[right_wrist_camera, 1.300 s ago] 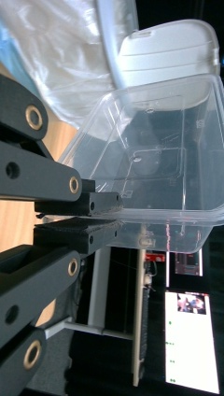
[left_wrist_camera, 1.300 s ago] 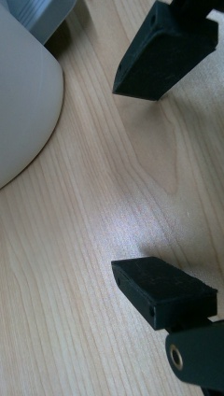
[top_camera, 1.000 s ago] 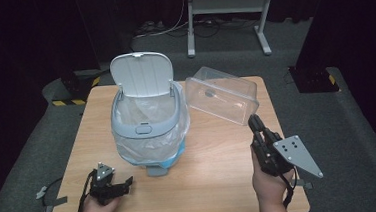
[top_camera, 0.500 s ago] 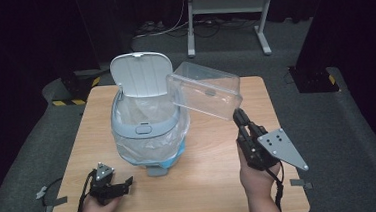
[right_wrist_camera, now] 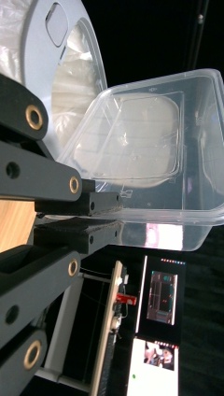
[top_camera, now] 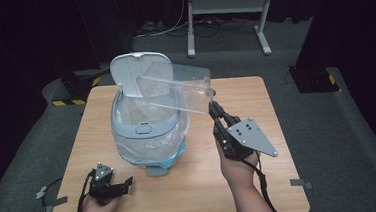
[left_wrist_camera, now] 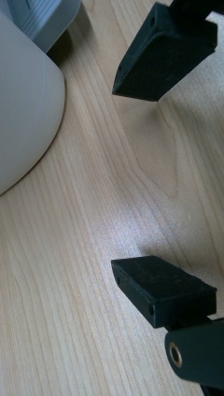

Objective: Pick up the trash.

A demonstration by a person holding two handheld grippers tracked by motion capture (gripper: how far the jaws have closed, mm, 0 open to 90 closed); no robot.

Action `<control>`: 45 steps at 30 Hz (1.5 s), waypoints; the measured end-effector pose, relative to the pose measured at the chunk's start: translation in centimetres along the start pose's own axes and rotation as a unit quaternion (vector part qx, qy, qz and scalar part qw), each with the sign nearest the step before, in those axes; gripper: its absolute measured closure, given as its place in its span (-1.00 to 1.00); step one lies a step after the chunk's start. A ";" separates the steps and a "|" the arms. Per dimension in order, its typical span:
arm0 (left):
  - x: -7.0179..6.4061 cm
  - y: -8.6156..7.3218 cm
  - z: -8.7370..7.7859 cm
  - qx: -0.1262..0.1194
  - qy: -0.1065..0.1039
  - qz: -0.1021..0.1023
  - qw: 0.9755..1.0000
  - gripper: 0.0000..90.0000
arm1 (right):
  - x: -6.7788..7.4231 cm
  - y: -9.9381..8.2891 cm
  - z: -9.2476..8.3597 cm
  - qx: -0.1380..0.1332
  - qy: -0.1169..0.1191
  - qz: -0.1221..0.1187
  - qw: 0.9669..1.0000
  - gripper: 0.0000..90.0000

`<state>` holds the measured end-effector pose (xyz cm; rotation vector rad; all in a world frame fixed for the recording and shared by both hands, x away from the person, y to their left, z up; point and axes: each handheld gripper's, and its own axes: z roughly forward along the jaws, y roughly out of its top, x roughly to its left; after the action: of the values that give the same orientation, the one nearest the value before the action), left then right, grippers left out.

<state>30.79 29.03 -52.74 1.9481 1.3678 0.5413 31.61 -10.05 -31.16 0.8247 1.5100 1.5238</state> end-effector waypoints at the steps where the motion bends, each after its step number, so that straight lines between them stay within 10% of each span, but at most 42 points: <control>1: 0.0 0.0 0.0 0.000 0.000 0.000 1.000 -0.68 | 0.3 0.1 0.3 0.001 0.002 -0.004 1.000 0.91; 45: 0.4 0.0 -0.1 -0.005 -0.017 -0.011 1.000 -0.68 | 4.1 1.6 5.9 0.029 0.002 -0.083 0.996 0.89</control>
<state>30.87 29.44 -52.71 1.9239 1.3612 0.5011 34.85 -3.60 -29.53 0.7101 1.5912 1.3659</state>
